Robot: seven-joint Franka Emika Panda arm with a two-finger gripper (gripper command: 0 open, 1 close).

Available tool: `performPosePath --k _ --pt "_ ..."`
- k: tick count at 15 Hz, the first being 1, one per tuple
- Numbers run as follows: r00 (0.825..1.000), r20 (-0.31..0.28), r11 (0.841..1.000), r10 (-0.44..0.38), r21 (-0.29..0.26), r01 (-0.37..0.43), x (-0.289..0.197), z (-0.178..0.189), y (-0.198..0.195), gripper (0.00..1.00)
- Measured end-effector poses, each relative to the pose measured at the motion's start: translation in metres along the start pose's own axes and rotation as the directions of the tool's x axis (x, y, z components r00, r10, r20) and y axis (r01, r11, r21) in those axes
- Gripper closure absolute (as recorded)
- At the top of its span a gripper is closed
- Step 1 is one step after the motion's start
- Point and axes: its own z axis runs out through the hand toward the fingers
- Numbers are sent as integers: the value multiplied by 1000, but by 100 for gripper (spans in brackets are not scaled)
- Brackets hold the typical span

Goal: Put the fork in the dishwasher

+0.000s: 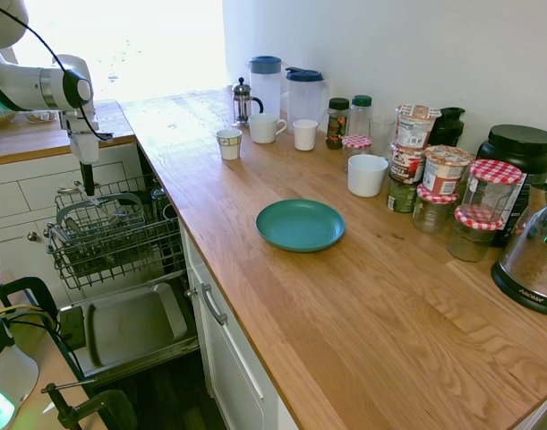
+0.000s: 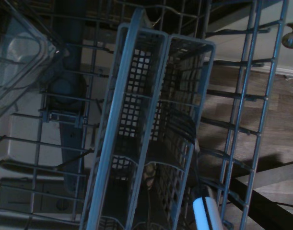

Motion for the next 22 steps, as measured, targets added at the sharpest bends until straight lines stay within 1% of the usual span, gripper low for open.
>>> performPosePath --k 6,11,17,22 --pt "1000 2 998 -8 -58 8 -7 18 -15 100" --pt "1000 9 998 1 -66 0 -1 27 -34 100" --pt "1000 29 994 9 -111 -6 11 32 -46 100" --pt "1000 28 995 8 -105 -6 11 31 -49 100"
